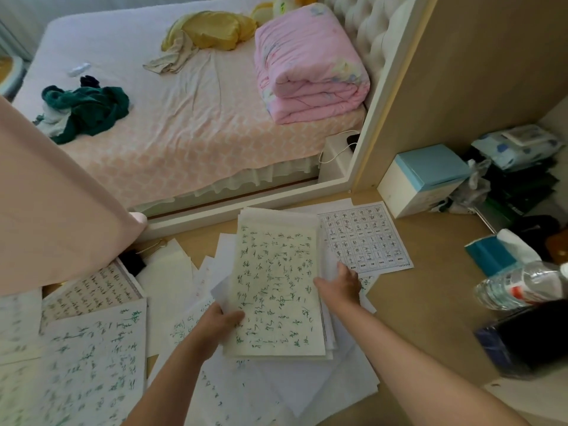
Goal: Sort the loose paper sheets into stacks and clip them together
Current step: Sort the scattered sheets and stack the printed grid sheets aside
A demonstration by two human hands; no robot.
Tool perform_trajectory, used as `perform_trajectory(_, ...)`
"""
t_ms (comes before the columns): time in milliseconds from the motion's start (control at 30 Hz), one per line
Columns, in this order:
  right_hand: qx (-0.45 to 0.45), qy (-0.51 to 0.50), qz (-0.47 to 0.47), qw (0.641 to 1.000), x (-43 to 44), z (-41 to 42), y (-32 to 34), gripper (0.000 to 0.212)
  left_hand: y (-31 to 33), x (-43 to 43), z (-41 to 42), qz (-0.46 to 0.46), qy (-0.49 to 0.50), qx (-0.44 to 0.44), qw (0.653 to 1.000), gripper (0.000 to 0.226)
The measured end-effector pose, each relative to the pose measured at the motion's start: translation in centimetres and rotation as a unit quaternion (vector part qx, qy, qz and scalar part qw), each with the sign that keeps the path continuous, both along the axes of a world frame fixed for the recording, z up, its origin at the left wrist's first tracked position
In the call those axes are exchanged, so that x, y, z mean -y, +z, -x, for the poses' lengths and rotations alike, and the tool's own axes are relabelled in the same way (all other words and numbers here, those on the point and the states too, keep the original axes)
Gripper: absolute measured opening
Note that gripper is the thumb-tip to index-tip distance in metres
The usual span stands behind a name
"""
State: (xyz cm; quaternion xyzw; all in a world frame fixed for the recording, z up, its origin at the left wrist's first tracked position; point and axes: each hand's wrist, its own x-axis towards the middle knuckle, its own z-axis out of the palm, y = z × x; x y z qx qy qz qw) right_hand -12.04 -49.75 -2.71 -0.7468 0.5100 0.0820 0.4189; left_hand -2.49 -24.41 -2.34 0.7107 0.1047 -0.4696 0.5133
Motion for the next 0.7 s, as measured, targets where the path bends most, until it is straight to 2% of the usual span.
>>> perform_trajectory(67, 0.064, -0.015, -0.100, 0.993, 0.2, -0.1, 0.6, 0.077, -0.4, -1.3, 0.2, 0.029, 0.020, -0.041, 0.999, 0.028)
perform_trajectory(133, 0.105, 0.008, -0.167, 0.980, 0.3, -0.3, 1.0, 0.059, -0.8, -2.0, 0.4, 0.041, 0.031, -0.061, 0.997, 0.030)
perform_trajectory(200, 0.106, 0.053, -0.160, 0.980, 0.2, -0.7, 1.1, 0.039, -1.1, -2.1, 0.7, 0.035, 0.038, -0.061, 0.997, 0.030)
perform_trajectory(300, 0.083, 0.075, -0.163, 0.980, 0.0, -1.2, 0.6, 0.037, -1.7, -2.0, 0.8, -0.001, 0.065, -0.050, 0.997, 0.025)
perform_trajectory(400, 0.065, 0.078, -0.170, 0.980, 0.2, -1.3, 0.3, 0.033, -1.9, -1.7, 0.3, -0.038, 0.058, -0.027, 0.997, 0.037)
perform_trajectory(500, 0.035, 0.111, -0.054, 0.992, 1.1, -1.0, -0.2, 0.014, -1.4, -1.3, -0.6, -0.040, 0.066, -0.013, 0.997, 0.037)
perform_trajectory(567, 0.038, 0.096, 0.007, 0.995, 2.2, -0.9, -0.1, 0.011, -1.0, -1.0, -1.5, -0.021, 0.062, -0.009, 0.998, 0.037)
perform_trajectory(700, 0.087, 0.051, -0.138, 0.985, 4.2, -0.6, 0.5, 0.020, -0.1, -0.2, -2.7, -0.033, 0.027, 0.008, 0.999, 0.036)
